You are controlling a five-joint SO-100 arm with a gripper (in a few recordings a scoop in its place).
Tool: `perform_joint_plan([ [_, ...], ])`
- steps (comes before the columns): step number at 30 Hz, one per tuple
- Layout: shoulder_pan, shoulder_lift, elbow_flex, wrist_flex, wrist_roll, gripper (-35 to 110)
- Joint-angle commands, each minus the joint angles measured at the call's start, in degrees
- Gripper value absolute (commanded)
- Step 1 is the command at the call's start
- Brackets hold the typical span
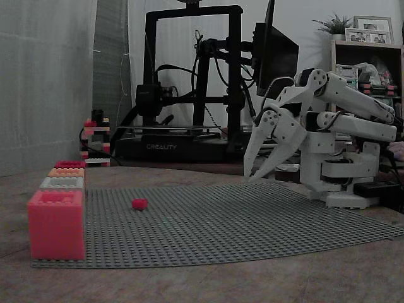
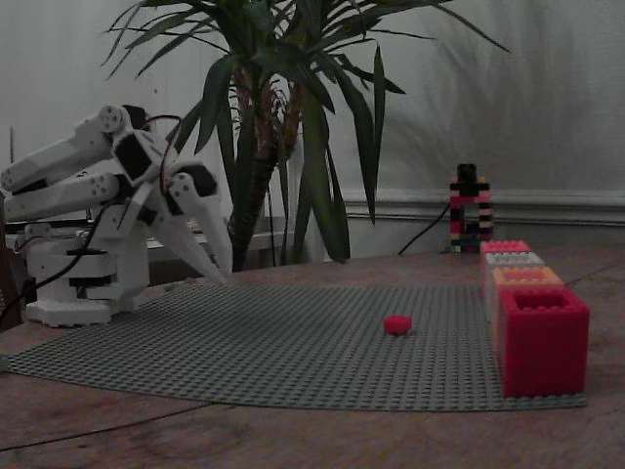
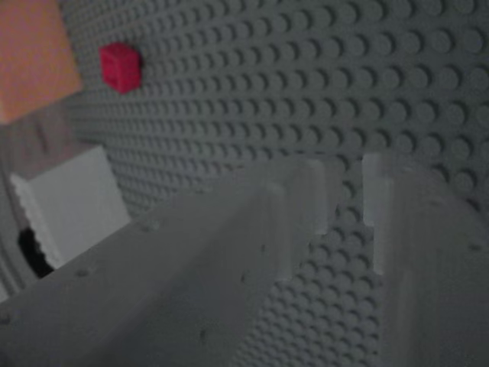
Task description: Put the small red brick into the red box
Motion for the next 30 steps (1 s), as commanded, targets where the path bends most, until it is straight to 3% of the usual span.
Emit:
perform_joint_plan([
  [1, -0.9, 0.8, 0.2, 1.6, 0.8, 0],
  [25, -0.9, 0.8, 0.6, -0.8, -0.9, 0],
  [30, -0.9, -1.5, -5.5, -0.2, 1.7, 0],
])
